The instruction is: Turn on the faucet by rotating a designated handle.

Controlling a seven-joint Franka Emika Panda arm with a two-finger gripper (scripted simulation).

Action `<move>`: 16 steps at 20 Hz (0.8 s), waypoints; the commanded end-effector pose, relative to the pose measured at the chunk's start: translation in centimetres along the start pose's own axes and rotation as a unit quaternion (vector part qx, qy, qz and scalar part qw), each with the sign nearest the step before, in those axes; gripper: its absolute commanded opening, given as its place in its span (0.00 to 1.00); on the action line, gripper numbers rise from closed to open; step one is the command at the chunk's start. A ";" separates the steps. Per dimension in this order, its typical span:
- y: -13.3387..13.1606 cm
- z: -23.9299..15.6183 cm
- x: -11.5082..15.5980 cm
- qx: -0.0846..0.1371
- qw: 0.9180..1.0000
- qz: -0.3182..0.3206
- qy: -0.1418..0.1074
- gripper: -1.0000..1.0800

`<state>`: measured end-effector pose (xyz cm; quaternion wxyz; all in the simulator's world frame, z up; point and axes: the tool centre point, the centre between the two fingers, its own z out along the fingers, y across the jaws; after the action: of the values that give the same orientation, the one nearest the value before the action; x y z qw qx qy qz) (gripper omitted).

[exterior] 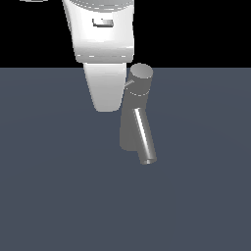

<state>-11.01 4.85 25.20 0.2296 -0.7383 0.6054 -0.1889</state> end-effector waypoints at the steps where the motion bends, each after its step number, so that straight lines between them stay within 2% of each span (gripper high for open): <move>1: 0.7 0.1 1.1 -0.003 1.000 0.009 0.005 0.00; 16: 2.3 0.0 2.3 -0.004 1.000 0.011 0.006 0.00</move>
<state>-12.25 3.35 24.19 0.2290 -0.7385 0.6058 -0.1877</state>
